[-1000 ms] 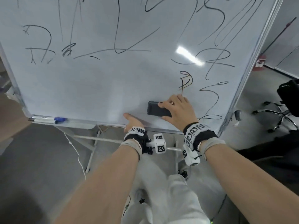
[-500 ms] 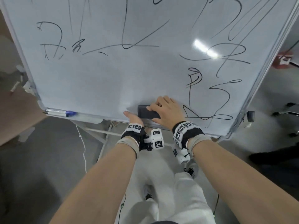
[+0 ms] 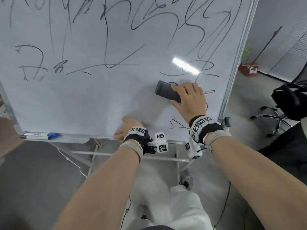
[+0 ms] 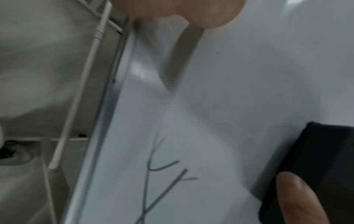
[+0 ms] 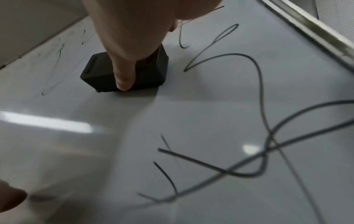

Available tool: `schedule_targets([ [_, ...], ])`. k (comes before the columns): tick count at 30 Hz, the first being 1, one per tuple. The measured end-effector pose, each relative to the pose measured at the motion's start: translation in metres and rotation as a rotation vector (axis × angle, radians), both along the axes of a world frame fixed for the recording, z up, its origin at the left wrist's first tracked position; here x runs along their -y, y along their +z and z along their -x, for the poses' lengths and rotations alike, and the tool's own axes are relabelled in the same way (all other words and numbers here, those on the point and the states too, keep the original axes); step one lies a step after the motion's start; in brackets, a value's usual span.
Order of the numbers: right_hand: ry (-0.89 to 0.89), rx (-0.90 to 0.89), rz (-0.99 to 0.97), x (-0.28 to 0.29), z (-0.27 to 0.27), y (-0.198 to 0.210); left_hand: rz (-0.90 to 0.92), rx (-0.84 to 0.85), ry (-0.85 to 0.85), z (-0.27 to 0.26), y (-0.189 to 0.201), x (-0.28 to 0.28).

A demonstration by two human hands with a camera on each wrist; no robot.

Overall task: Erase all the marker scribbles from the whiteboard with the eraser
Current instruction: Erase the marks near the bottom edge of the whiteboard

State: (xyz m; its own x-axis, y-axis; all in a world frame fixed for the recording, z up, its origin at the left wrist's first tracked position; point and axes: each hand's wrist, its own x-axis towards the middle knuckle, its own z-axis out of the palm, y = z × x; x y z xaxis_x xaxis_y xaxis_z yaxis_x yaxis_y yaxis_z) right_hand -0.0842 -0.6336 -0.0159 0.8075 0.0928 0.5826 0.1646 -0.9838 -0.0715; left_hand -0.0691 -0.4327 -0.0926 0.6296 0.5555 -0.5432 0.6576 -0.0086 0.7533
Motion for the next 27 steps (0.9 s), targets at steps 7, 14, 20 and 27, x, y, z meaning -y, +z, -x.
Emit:
schedule_targets([
  [7,-0.105,0.052,-0.109,-0.005,-0.020,0.032,0.021,0.092,0.255,-0.031,0.053,0.002],
  [14,0.182,-0.142,0.027,0.005,0.010,-0.019,0.035,0.121,0.274,-0.019,0.041,0.004],
  [20,-0.134,0.013,-0.227,0.015,-0.012,0.028,-0.022,0.181,0.222,-0.036,0.055,0.023],
  [27,-0.082,-0.081,-0.215,0.011,0.003,0.004,-0.078,0.188,0.185,-0.037,0.047,0.029],
])
